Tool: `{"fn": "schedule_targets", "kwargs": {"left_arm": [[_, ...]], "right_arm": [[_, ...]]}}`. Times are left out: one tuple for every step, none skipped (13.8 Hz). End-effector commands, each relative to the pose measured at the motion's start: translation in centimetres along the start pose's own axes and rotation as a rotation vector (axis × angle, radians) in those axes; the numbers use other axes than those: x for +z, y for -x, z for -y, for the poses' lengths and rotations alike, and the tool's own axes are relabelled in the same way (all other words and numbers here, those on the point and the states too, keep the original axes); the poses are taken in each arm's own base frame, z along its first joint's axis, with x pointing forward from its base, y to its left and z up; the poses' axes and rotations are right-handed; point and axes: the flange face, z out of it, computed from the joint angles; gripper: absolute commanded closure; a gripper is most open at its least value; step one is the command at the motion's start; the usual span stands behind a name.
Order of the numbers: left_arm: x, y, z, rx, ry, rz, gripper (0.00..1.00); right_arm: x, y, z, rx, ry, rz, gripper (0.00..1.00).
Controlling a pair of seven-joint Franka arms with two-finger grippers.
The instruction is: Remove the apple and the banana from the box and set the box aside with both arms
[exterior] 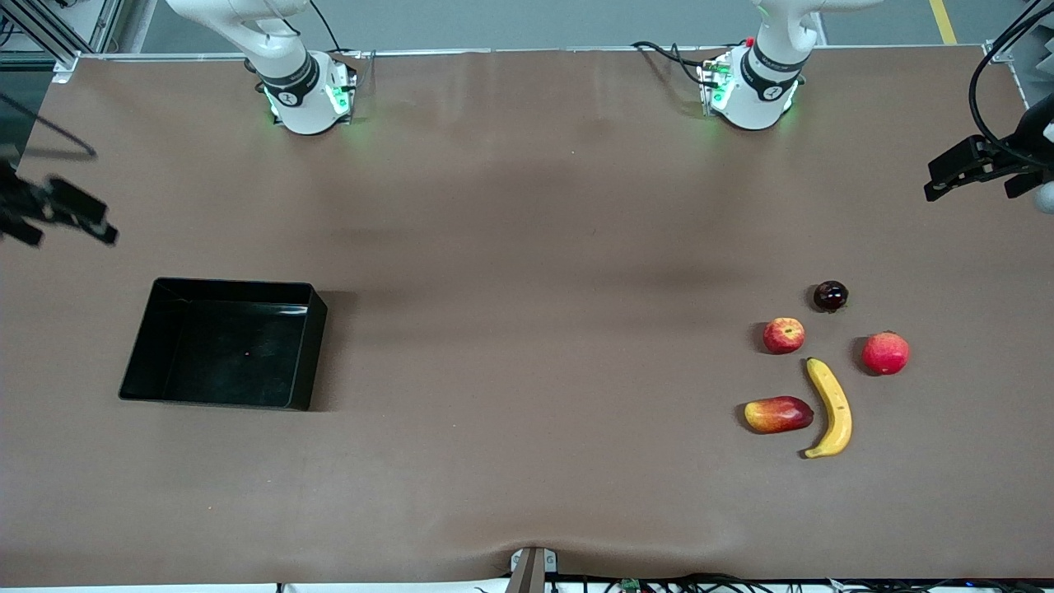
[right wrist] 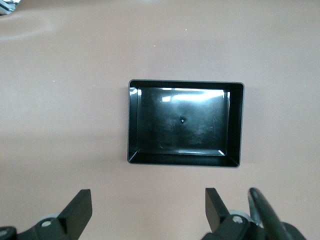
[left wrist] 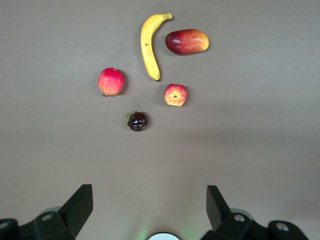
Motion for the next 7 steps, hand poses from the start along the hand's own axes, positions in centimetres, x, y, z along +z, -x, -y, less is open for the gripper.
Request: {"fn": "schedule_targets", "kwargs": {"left_arm": [[-0.4, 1.2, 1.0, 0.002, 0.015, 0.031, 0.0], [-0.4, 1.5, 1.2, 0.005, 0.031, 0.043, 0.0], [-0.7, 1.4, 1.2, 0.012, 0.031, 0.037, 0.0], [-0.6, 1.4, 0.8, 0.015, 0.03, 0.037, 0.0], [-0.3, 1.2, 0.4, 0.009, 0.026, 0.043, 0.0], [0.5, 0.6, 0.2, 0.005, 0.029, 0.054, 0.0], [2.1, -0.9, -0.4, 0.011, 0.026, 0.062, 0.0]], "right_arm": [[-1.1, 2.3, -0.3, 0.015, 0.025, 0.011, 0.0], [-1.8, 3.0, -0.8, 0.023, 0.027, 0.016, 0.0], [-2.4, 3.8, -1.0, 0.017, 0.025, 0.014, 0.0], [-2.4, 4.1, -0.9, 0.014, 0.029, 0.016, 0.0], [-1.5, 3.7, -0.7, 0.006, 0.055, 0.027, 0.0], [-0.3, 3.5, -0.9, 0.007, 0.066, 0.038, 0.0], [0.9, 3.3, -0.9, 0.007, 0.066, 0.043, 0.0]]}}
